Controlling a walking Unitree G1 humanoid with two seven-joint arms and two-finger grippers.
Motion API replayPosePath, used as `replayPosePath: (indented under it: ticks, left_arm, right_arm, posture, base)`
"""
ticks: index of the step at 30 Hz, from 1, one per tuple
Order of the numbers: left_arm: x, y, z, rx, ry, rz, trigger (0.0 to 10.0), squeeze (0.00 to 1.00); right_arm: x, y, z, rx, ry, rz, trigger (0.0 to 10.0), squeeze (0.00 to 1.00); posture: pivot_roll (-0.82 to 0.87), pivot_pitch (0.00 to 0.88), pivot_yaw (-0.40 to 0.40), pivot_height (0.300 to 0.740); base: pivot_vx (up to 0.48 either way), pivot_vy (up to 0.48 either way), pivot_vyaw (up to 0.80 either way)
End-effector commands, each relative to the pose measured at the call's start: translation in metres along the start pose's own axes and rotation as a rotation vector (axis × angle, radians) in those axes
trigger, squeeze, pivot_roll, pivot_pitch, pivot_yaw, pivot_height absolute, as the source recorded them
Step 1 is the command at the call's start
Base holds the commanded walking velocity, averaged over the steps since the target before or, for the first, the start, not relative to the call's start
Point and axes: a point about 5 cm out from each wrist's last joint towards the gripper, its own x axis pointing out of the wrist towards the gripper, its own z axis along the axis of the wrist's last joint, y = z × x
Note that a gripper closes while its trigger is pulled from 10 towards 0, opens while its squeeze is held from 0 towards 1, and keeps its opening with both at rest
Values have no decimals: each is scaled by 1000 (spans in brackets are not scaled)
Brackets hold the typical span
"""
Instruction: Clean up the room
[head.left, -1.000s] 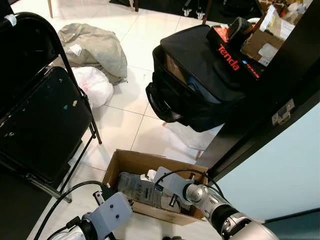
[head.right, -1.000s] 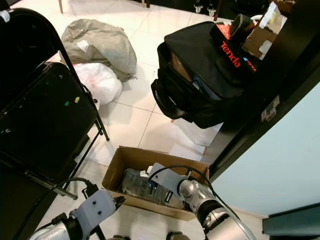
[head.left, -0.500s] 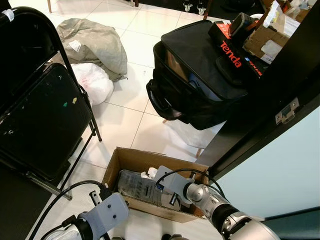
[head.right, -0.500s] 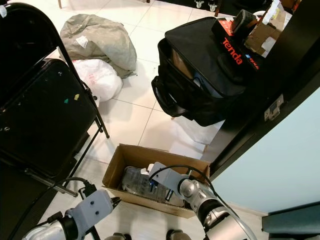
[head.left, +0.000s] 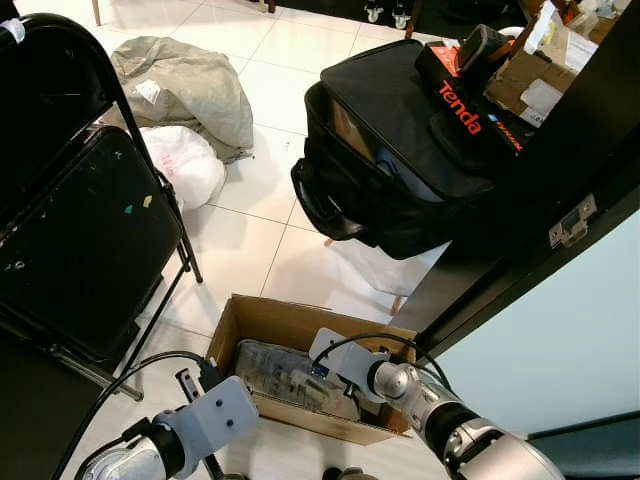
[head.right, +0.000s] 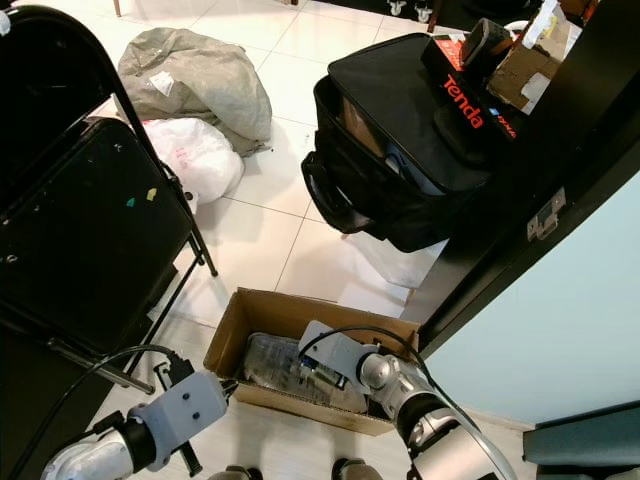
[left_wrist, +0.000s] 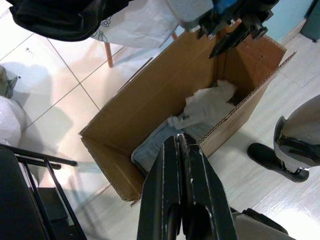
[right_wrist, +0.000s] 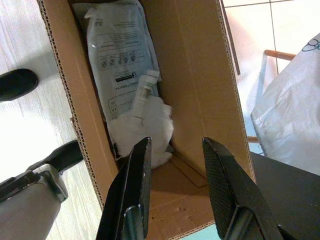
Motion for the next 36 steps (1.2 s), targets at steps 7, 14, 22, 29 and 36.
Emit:
replayPosePath:
  ticks: [7,14,22,29,36]
  left_arm:
    - [12,-1,-16,-81,66,74,10000,0]
    - [34,12,-36,-314,223,410,10000,0]
    - [54,19,-51,-480,336,613,10000,0]
    - [64,23,-46,-497,294,653,10000,0]
    - [68,26,-41,-512,271,694,10000,0]
  right_arm:
    - [0,-5,0,87,8,-31,10000,0]
    - [-3,-29,11,542,-108,-172,10000,0]
    - [-17,-24,-27,748,-80,-414,10000,0]
    - [-22,-17,-33,836,-89,-475,10000,0]
    - [-26,-12,-29,863,-123,-483,10000,0]
  posture:
    - [99,190,-69,740]
    - [54,43,-47,740]
    - [11,0,-5,740]
    - [-14,0,21,740]
    - [-15,0,18,740]
  base:
    - [0,0,0]
    - [0,0,0]
    - [0,0,0]
    - [0,0,0]
    - [0,0,-496]
